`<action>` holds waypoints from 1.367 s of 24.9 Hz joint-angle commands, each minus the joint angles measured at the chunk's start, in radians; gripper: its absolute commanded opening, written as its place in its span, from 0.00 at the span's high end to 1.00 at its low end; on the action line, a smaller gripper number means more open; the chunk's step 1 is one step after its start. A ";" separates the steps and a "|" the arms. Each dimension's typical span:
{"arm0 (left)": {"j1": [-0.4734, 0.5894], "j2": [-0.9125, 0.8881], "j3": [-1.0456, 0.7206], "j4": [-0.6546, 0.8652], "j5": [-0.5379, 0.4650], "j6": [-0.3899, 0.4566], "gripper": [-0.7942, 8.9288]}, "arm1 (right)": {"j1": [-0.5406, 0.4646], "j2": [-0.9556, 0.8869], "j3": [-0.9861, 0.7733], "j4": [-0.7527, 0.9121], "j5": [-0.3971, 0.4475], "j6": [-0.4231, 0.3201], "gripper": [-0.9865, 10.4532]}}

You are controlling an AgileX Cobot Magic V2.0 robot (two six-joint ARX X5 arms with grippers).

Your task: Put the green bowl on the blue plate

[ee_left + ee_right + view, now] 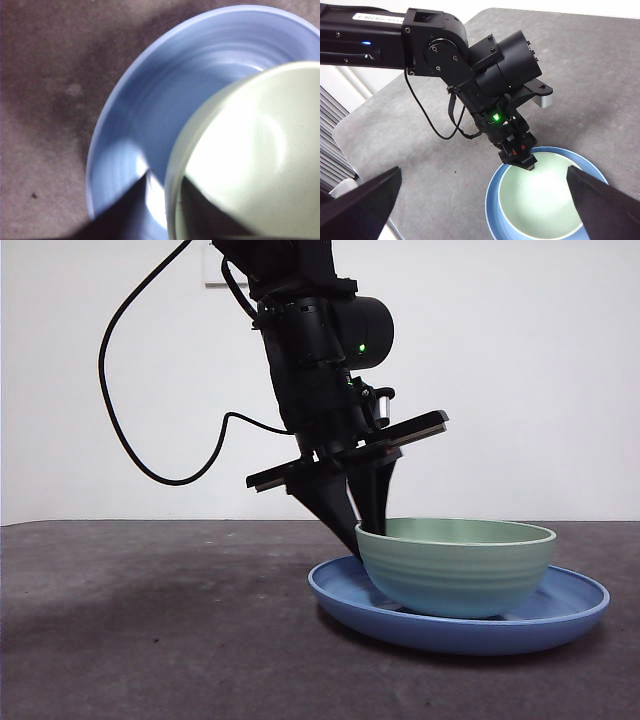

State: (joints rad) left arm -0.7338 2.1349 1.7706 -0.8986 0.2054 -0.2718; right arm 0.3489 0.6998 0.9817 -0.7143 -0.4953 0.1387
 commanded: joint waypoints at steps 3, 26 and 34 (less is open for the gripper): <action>-0.006 0.027 0.151 -0.034 -0.001 0.005 0.32 | 0.006 0.004 0.017 0.010 -0.002 0.011 0.37; 0.106 -0.817 -0.060 -0.287 0.006 0.349 0.14 | 0.006 0.004 0.017 0.018 -0.003 0.011 0.37; 0.106 -1.175 -0.441 -0.121 0.117 0.362 0.14 | 0.006 0.004 0.017 0.018 -0.003 0.011 0.37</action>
State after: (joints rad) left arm -0.6239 0.9619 1.3472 -1.0401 0.3088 0.0738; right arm 0.3489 0.6998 0.9817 -0.7063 -0.4957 0.1387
